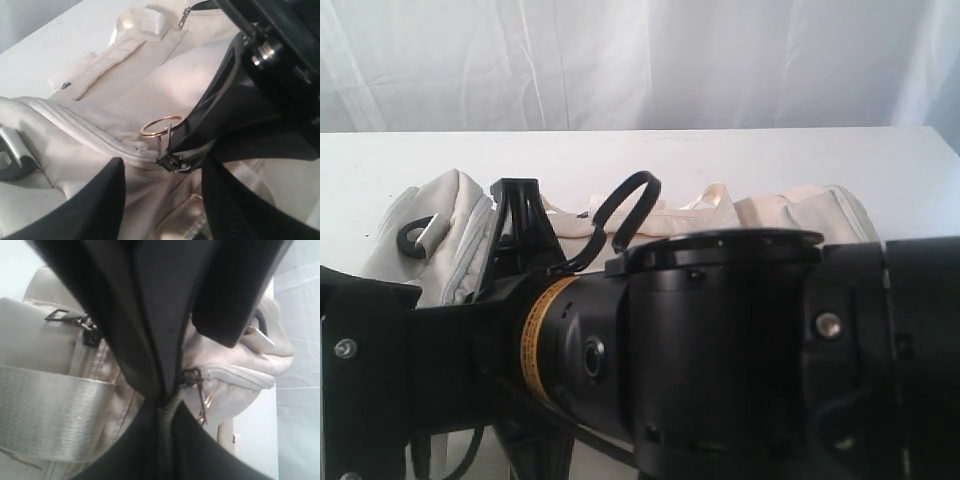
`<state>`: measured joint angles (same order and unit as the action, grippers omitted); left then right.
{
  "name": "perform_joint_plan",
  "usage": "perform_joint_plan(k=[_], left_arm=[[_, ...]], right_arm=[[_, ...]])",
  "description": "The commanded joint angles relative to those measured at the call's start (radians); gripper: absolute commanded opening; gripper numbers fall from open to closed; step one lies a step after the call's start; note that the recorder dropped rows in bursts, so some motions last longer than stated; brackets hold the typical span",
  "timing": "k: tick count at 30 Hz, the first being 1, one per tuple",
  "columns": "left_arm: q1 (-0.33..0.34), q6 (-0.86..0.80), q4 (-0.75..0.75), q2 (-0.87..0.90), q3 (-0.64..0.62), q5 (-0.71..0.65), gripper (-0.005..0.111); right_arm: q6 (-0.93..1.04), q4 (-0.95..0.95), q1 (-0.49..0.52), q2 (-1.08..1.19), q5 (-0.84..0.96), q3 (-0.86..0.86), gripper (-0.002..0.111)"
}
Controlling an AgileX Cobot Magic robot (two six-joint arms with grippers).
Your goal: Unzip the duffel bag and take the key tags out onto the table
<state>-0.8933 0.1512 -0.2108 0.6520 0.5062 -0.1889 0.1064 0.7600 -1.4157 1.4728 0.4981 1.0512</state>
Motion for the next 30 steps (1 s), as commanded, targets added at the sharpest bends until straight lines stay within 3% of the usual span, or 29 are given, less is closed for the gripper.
perform_joint_plan(k=[1, 6, 9, 20, 25, 30], left_arm=[[0.015, 0.006, -0.074, 0.007, 0.008, 0.033, 0.052], [0.083, 0.011, -0.086, 0.001, 0.02, 0.038, 0.052], [0.114, 0.042, -0.085, 0.001, 0.035, 0.041, 0.052], [0.124, 0.058, -0.077, 0.001, 0.044, 0.029, 0.052], [0.124, 0.058, -0.013, 0.001, 0.044, -0.047, 0.052], [0.124, 0.058, 0.042, 0.001, 0.044, -0.037, 0.052]], right_arm=[[-0.026, 0.0, 0.002, -0.016, 0.017, -0.006, 0.0], [-0.026, -0.01, 0.002, -0.016, 0.02, -0.006, 0.0], [-0.026, -0.036, 0.002, -0.016, 0.02, -0.006, 0.006], [-0.091, -0.061, 0.002, -0.02, 0.098, -0.006, 0.057], [-0.141, -0.059, 0.002, -0.049, 0.134, -0.006, 0.059], [-0.177, -0.057, 0.002, -0.059, 0.137, -0.006, 0.058]])
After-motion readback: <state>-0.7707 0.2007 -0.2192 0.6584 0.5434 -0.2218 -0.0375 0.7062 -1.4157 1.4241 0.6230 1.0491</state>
